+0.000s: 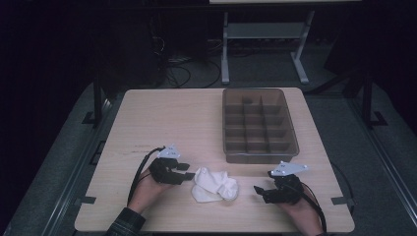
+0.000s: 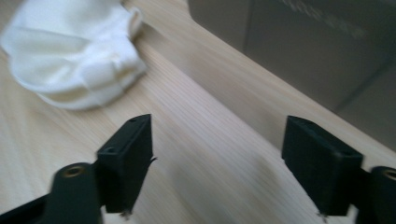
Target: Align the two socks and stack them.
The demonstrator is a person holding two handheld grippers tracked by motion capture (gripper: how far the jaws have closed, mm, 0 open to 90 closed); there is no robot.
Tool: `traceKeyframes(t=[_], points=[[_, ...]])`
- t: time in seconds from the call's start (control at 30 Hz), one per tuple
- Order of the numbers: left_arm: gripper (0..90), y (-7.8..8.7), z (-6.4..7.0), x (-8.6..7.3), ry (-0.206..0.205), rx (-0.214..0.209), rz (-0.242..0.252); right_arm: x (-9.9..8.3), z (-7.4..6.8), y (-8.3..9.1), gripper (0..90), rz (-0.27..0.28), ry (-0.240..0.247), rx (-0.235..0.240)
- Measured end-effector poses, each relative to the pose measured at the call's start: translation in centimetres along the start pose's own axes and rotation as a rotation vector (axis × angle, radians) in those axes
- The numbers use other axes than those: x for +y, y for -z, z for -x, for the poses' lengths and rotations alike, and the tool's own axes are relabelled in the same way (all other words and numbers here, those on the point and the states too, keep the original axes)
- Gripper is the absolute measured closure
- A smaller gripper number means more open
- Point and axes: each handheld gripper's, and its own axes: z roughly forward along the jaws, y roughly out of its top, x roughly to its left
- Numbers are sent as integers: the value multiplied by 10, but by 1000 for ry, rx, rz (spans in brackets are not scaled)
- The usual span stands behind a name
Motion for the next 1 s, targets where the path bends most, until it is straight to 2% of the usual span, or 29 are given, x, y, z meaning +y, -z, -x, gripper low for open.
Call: traceKeyframes(t=[0.1, 0.2, 0.4, 0.6, 0.77, 1.0], points=[[543, -1, 0, 1, -2, -3, 3, 7, -6, -1, 337, 24, 27, 11], [543, -2, 1, 1, -9, -4, 5, 13, -11, -4, 402, 35, 37, 47], [543, -4, 2, 2, -13, -6, 6, 24, -19, -13, 472, 48, 51, 108], [544, -7, 4, 4, -22, -13, 4, 34, -26, -21, 545, 59, 69, 146], [556, -10, 5, 4, -30, -21, -2, 38, -29, -31, 606, 49, 94, 179], [629, -15, 4, 4, -35, -35, -19, 42, -32, -45, 687, 24, 91, 201]])
